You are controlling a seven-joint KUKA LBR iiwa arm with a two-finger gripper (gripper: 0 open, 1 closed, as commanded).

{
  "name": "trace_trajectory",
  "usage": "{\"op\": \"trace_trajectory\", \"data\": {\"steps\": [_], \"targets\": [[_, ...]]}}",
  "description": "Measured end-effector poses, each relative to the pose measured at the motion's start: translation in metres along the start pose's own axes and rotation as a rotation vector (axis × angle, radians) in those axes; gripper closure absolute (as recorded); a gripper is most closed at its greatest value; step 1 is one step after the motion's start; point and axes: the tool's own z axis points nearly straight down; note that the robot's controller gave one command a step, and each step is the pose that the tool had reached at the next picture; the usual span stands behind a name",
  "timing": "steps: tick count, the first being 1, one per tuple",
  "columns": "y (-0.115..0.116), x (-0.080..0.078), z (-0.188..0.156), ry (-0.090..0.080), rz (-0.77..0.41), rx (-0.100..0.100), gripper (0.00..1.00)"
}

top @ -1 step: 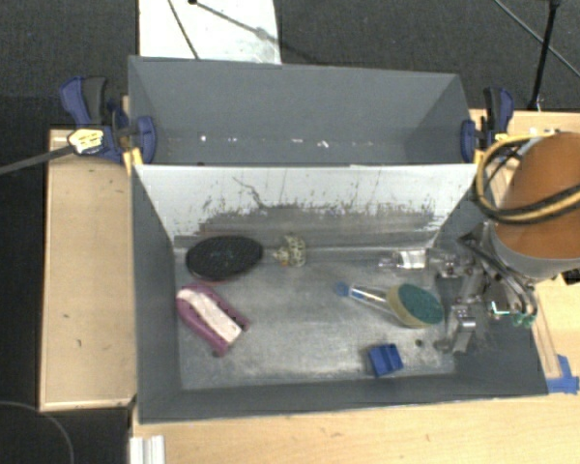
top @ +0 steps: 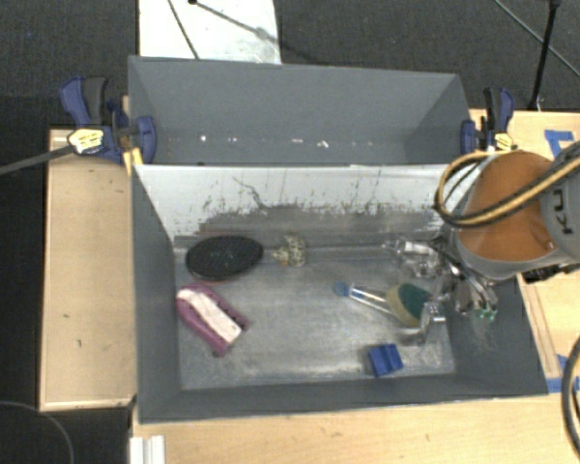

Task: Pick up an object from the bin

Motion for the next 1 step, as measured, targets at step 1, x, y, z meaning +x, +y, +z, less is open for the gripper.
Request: {"op": "trace_trajectory", "data": {"steps": [1], "targets": [[0.0002, -0.0006, -0.0039, -0.004, -0.006, 0.001, 1.00]]}}
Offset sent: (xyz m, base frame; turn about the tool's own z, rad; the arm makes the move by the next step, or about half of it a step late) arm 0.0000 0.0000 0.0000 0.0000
